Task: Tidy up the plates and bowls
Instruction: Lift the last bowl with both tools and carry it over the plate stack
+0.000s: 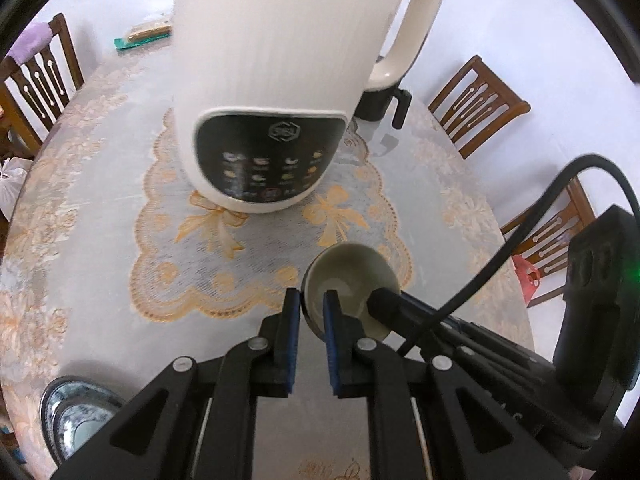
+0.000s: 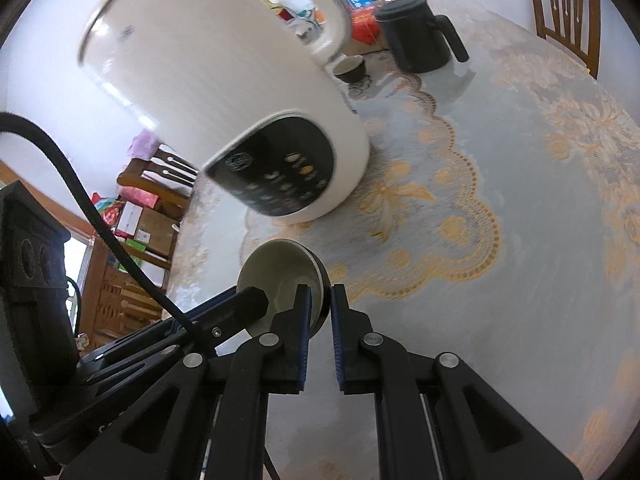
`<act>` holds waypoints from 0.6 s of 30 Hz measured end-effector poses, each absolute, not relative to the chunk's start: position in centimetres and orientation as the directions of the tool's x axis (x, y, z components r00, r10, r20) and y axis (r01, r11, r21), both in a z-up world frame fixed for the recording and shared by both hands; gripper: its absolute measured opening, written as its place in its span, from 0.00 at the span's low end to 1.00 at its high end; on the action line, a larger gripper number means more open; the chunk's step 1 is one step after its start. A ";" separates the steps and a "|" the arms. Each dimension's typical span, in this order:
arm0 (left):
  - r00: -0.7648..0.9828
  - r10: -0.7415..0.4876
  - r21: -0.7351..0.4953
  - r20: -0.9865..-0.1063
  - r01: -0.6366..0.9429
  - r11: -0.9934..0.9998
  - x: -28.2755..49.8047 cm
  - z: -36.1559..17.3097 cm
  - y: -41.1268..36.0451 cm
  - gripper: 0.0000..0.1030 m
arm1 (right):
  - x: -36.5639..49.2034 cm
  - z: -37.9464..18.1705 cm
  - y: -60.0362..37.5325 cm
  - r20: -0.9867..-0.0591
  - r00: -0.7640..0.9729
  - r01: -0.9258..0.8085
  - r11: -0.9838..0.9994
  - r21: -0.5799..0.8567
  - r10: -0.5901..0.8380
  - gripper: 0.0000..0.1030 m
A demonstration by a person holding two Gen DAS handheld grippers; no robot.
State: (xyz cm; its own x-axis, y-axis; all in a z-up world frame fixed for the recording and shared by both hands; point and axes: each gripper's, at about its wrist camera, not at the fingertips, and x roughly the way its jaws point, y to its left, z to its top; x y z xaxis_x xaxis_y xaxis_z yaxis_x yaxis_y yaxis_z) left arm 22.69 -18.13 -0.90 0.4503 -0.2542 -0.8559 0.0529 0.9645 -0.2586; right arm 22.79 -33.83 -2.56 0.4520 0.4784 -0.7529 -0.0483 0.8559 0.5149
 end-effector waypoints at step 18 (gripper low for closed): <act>0.510 -0.237 -0.264 -0.827 0.020 0.964 15.5 2.5 -10.6 0.10 | 17.0 0.8 -26.1 -0.741 0.453 -0.121 0.857 0.500 0.496 0.12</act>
